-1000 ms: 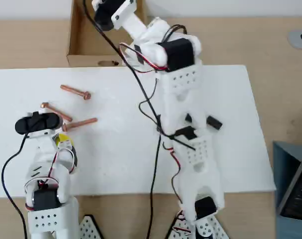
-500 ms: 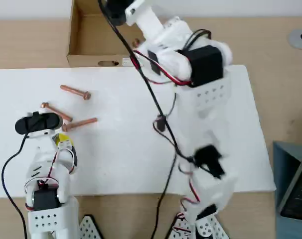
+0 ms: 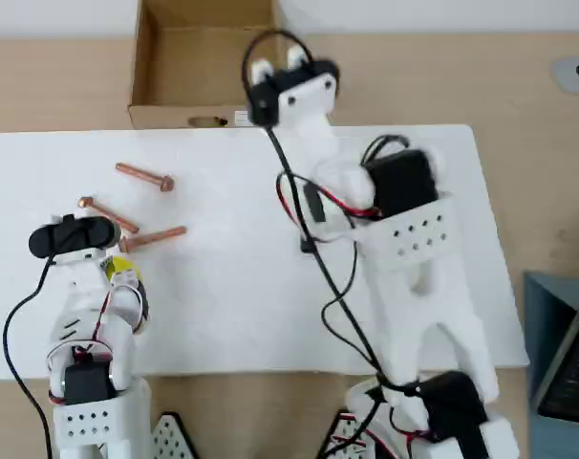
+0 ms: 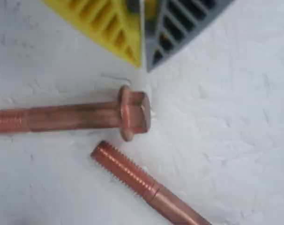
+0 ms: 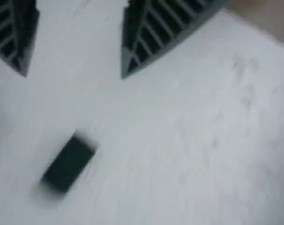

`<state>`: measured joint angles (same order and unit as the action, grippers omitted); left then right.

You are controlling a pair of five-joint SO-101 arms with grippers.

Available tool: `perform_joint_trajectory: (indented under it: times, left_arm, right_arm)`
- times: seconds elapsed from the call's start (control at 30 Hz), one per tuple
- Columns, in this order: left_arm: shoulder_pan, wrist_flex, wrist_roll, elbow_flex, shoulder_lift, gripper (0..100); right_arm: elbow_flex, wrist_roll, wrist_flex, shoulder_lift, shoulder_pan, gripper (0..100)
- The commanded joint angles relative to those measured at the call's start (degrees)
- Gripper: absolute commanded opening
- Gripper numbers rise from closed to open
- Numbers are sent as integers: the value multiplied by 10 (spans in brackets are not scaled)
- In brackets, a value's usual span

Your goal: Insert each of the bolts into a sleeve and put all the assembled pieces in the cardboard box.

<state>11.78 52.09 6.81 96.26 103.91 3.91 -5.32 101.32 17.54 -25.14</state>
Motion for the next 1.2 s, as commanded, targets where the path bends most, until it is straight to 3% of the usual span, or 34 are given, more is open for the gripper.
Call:
perform_joint_trajectory:
  times: [0.0,0.53,1.17]
  left_arm:
    - [6,1,-4,7,6,2]
    - [6,1,-4,7,6,2]
    - [6,1,-4,7,6,2]
  right_arm:
    - [-76,-25,8,25,0,149]
    - [-265,-23,-205,-20,-1,153]
    - [-97,-22,-224,-284,0,153]
